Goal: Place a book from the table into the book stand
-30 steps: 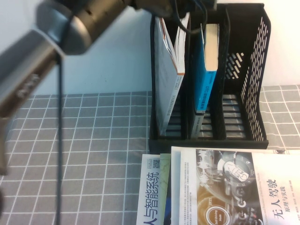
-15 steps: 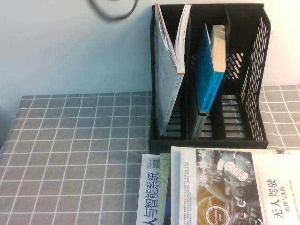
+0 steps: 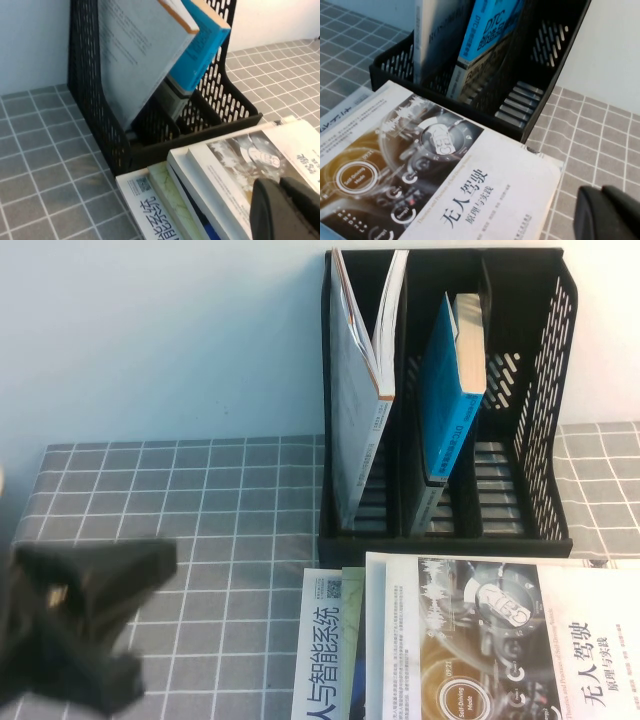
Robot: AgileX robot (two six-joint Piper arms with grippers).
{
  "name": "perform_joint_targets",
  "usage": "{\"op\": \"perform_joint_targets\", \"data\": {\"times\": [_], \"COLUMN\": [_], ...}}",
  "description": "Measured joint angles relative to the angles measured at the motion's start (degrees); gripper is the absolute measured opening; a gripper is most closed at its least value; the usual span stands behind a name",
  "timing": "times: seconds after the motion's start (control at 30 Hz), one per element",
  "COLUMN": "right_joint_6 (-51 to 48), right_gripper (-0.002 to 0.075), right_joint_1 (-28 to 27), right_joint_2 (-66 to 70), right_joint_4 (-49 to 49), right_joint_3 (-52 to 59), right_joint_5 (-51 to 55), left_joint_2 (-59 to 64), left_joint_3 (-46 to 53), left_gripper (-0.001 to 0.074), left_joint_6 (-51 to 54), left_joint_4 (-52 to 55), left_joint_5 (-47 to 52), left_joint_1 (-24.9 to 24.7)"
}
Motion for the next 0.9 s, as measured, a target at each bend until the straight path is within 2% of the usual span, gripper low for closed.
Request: {"op": "perform_joint_targets", "data": {"times": [0.2, 0.4, 0.9], "right_joint_6": [0.0, 0.1, 0.1], "right_gripper": [0.0011, 0.0011, 0.0011], "right_joint_1": [0.0, 0.0, 0.0], "right_joint_2": [-1.0, -1.0, -1.0], "right_joint_4": [-0.1, 0.0, 0.1], "right_joint_3": [0.0, 0.0, 0.0], "right_joint_5": [3.0, 5.8, 6.7], "left_joint_2": [-11.3, -16.0, -16.3], "left_joint_3": [10.7, 11.0, 11.1], "left_gripper": [-0.0001, -0.0002, -0.0002], "left_joint_6": [4.2, 12.2, 13.2], "left_joint_4": [-4.4, -4.9, -4.9], "left_joint_5": [-4.7, -5.3, -5.3], "left_joint_1": [0.0, 0.0, 0.0]}}
